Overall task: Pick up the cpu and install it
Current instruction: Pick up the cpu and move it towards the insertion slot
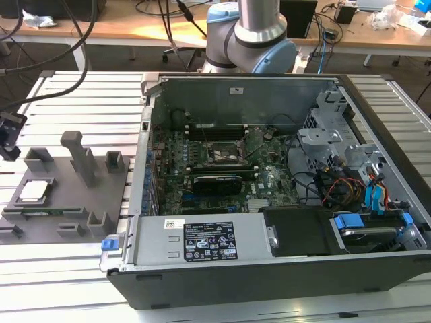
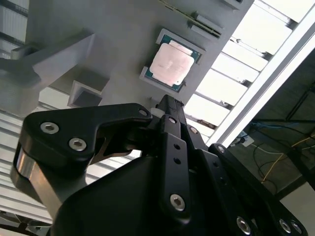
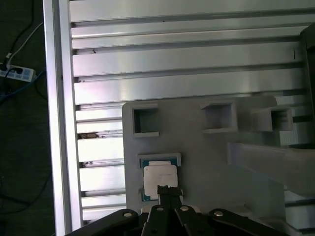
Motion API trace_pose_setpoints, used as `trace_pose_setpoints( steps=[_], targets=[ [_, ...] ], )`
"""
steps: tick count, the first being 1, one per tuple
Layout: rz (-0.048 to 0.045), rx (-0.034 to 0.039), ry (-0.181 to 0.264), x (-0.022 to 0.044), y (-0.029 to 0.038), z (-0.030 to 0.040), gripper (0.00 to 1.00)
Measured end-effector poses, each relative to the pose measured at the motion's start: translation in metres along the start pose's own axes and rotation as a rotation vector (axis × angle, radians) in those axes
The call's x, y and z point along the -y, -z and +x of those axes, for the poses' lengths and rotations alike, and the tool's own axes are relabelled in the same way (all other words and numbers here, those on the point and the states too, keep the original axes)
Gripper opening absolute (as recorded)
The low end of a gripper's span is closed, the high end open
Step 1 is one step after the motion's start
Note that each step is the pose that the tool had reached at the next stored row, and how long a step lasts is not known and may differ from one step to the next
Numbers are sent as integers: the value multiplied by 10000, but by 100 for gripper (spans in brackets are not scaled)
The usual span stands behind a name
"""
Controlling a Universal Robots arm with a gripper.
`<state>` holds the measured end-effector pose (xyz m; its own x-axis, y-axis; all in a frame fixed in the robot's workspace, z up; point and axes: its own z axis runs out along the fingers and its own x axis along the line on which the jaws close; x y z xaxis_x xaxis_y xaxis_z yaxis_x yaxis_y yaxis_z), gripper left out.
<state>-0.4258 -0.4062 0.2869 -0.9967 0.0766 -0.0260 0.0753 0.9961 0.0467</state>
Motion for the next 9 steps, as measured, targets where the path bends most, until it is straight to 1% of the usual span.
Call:
trace_pose_setpoints(
  steps=[4, 9],
  targets=[
    [0, 0, 0, 10, -56, 4, 11],
    [0, 0, 1, 33, -146, 8, 11]
  ],
)
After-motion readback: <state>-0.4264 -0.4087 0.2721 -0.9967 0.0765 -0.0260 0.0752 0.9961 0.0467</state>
